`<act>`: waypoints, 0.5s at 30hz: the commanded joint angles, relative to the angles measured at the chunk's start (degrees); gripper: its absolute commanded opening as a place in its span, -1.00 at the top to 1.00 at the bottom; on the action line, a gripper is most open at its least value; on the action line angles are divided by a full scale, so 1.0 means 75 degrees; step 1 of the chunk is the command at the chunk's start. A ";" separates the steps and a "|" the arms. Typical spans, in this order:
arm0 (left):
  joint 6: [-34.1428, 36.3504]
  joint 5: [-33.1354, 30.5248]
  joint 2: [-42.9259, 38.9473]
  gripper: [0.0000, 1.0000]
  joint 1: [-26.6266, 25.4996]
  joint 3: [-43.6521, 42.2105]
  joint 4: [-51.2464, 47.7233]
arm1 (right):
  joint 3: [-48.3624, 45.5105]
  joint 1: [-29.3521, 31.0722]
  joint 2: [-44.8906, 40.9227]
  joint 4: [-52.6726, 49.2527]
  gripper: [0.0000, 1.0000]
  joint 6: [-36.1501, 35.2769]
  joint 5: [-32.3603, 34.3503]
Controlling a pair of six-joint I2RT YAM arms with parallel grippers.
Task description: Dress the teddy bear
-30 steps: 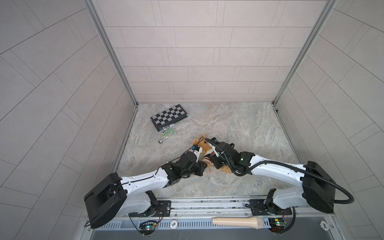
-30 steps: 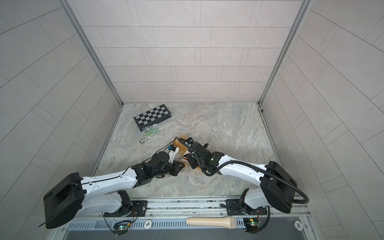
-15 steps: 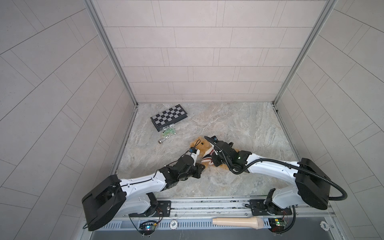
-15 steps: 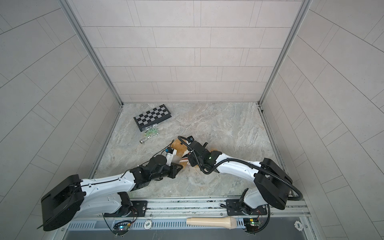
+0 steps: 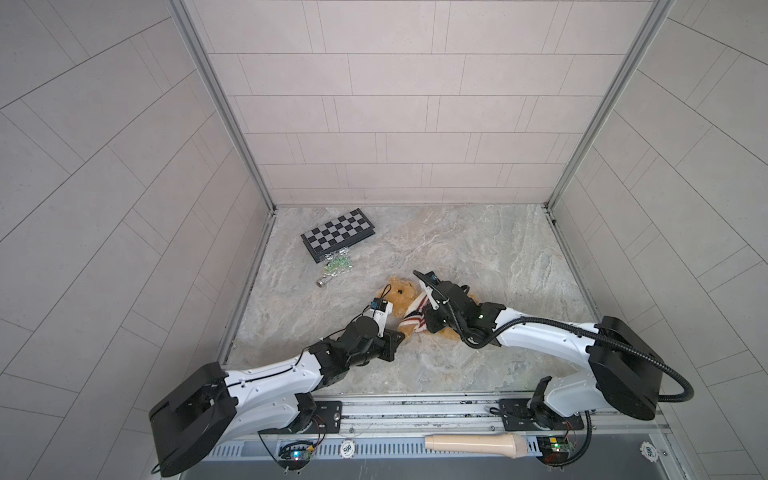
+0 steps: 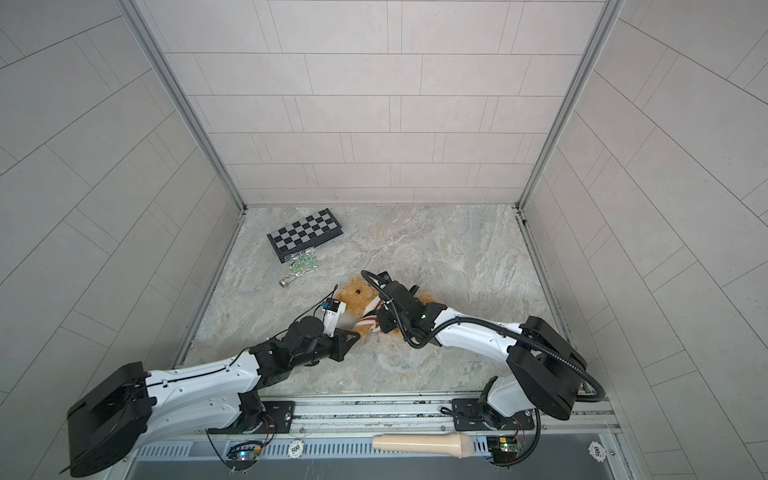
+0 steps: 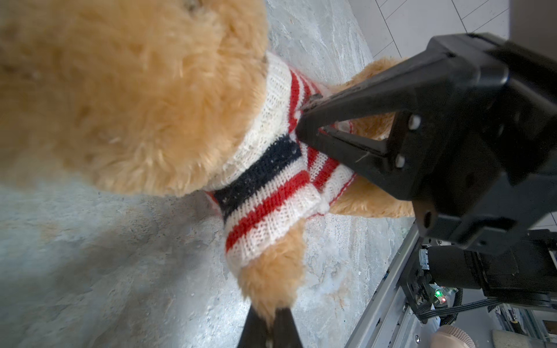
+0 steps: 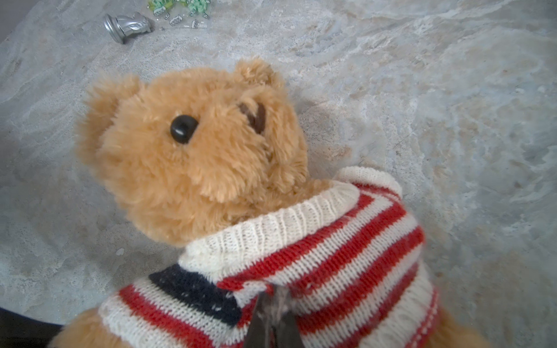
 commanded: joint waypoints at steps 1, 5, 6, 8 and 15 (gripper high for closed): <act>-0.0022 0.0275 0.0084 1.00 -0.0050 -0.0136 -0.0212 | 0.0041 -0.0253 -0.0132 -0.0456 1.00 -0.0058 0.0251; -0.0183 0.0373 -0.0091 1.00 -0.0058 0.0071 0.0073 | 0.0037 -0.0230 -0.0432 -0.0528 0.81 -0.0142 -0.0243; -0.0206 0.0400 -0.0158 1.00 -0.0055 0.0118 0.0087 | -0.0013 -0.0229 -0.0545 -0.0537 0.75 -0.0164 -0.0331; -0.0191 0.0442 -0.0348 1.00 -0.0063 0.0236 0.0009 | -0.0118 -0.0185 -0.0873 -0.0549 0.58 -0.0237 -0.0489; -0.0046 0.0488 -0.0904 1.00 -0.0059 0.0635 -0.0556 | -0.0743 -0.0077 -0.1867 0.0080 0.13 -0.0592 -0.1048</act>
